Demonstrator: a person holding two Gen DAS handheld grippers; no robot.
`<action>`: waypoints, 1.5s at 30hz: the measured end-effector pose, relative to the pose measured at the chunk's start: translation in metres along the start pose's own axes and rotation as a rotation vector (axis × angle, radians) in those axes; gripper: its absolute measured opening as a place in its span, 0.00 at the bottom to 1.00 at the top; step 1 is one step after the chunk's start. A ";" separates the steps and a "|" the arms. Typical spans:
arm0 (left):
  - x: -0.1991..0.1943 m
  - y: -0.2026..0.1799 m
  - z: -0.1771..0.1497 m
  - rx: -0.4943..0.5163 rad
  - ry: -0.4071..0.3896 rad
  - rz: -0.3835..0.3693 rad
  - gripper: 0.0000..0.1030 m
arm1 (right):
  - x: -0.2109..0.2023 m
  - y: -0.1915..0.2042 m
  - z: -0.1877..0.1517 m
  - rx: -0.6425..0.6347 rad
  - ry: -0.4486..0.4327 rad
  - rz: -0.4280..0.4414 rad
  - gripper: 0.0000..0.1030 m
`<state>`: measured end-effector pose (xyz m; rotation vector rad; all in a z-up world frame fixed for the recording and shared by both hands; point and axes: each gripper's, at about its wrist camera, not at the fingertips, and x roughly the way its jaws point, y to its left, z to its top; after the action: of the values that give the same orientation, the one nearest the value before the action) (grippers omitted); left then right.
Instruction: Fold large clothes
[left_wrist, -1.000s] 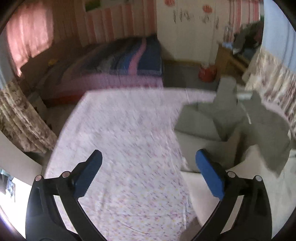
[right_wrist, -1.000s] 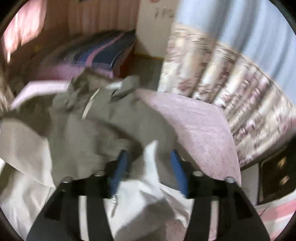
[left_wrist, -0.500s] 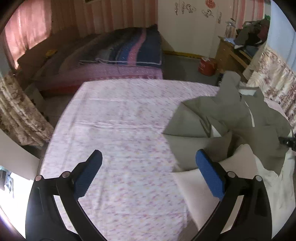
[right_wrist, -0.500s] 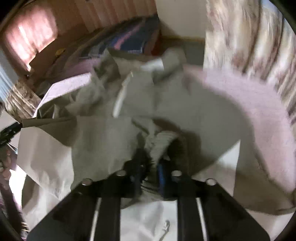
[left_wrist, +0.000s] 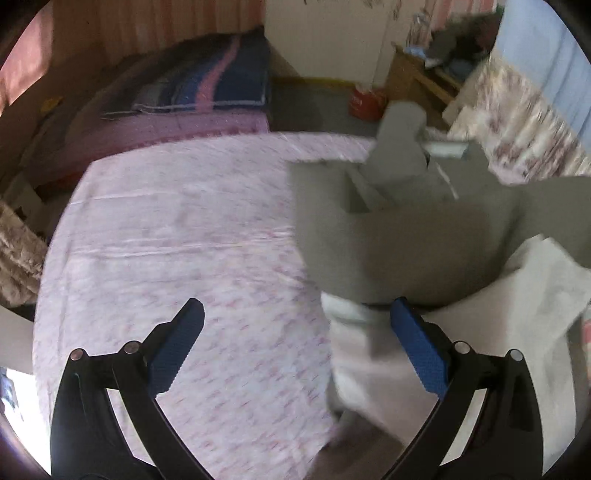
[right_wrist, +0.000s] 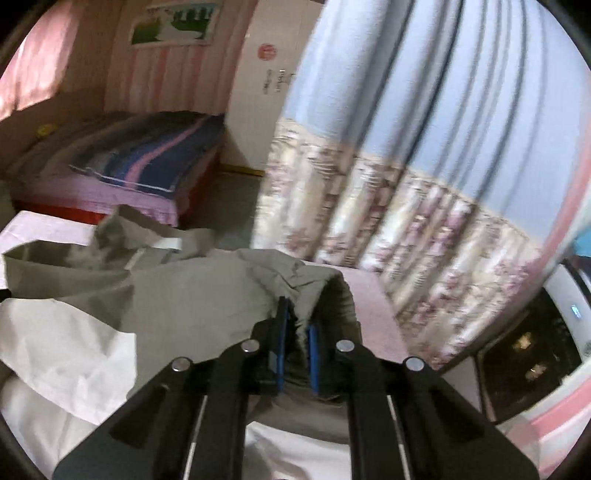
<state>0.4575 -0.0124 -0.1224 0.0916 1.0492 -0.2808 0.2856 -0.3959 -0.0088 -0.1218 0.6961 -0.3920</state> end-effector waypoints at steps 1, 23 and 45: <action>0.008 -0.006 0.005 0.003 0.008 0.006 0.96 | 0.002 0.000 -0.001 0.014 0.007 0.014 0.10; 0.031 0.075 0.013 0.046 -0.020 0.181 0.49 | 0.108 0.092 -0.049 -0.147 0.284 0.107 0.56; 0.029 -0.021 -0.024 0.101 0.070 0.251 0.89 | 0.089 0.107 -0.074 -0.266 0.240 0.285 0.28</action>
<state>0.4451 -0.0333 -0.1586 0.3236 1.0806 -0.1029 0.3332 -0.3305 -0.1441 -0.2261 0.9869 -0.0377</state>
